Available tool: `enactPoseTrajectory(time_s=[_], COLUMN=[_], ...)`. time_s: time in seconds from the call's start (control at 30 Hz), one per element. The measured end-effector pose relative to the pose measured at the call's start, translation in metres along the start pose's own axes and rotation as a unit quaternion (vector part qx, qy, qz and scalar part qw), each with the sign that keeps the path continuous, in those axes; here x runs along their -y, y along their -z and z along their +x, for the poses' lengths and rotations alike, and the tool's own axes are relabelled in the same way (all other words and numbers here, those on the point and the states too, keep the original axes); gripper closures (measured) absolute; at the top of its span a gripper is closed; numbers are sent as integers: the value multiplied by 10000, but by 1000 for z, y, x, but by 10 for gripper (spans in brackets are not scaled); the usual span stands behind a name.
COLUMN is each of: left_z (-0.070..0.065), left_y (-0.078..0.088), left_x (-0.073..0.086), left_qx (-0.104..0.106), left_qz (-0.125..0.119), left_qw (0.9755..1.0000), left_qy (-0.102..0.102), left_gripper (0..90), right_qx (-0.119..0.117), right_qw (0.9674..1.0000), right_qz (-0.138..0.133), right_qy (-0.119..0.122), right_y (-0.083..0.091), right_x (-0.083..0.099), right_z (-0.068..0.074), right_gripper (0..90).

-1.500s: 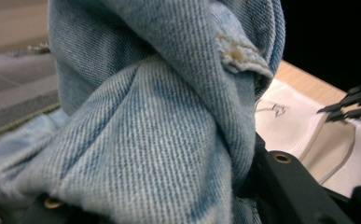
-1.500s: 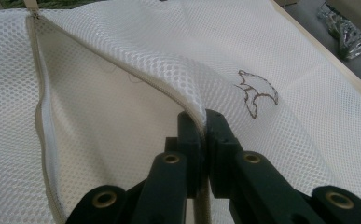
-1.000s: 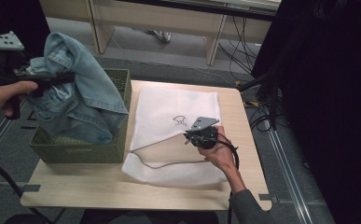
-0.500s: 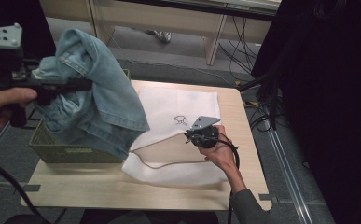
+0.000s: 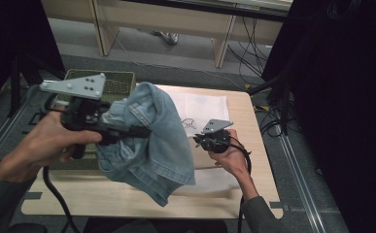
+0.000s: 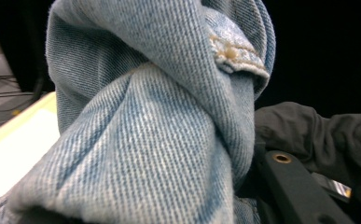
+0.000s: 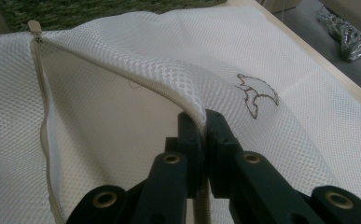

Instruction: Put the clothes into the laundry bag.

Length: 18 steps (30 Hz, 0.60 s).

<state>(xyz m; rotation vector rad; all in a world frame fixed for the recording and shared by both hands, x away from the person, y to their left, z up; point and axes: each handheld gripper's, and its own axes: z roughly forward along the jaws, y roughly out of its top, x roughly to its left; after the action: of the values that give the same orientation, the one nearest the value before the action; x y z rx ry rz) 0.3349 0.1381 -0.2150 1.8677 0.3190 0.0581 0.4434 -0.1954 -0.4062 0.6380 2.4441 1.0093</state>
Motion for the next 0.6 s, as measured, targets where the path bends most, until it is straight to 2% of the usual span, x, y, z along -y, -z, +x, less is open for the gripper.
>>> enactPoseTrajectory(time_s=[0.03,0.1,0.13,0.17,0.2,0.23,0.33,0.37,0.43,0.47,0.6], left_z=[1,2,3,4,6,7,14,15,22,26,40], left_y=[-16,-31,-37,-44,-52,-60,-82,-89,-106,-116,-143], left_x=[5,10,13,16,20,24,38,44,55,63,84], left_qx=[156,281,315,333,337,331,221,121,112,-45,-261], left_qz=[13,81,100,170,245,283,607,726,928,1086,1500], left_qw=[9999,9995,9994,9993,9991,9989,9979,9973,9956,9940,9882], left_qy=[36,75,93,88,80,150,61,73,97,126,159], left_gripper=[659,659,659,659,658,658,657,656,656,656,654], right_qx=[-38,-60,-47,-18,-23,-21,21,29,84,114,125], right_qw=[10000,9999,9998,10000,9999,9998,9997,9995,9993,9991,9990], right_qz=[16,-21,-18,-92,-86,-165,-205,-294,-352,-392,-380], right_qy=[-60,-83,-180,-23,-114,-74,-129,-80,-131,-125,-190], right_y=[2,3,5,5,7,9,16,17,23,25,29], right_x=[0,-1,-1,-1,-1,-2,-3,-4,-7,-8,-8], right_z=[1,0,1,-2,-2,-4,-6,-8,-10,-10,-13], right_gripper=[867,868,868,868,870,871,873,873,873,874,875])
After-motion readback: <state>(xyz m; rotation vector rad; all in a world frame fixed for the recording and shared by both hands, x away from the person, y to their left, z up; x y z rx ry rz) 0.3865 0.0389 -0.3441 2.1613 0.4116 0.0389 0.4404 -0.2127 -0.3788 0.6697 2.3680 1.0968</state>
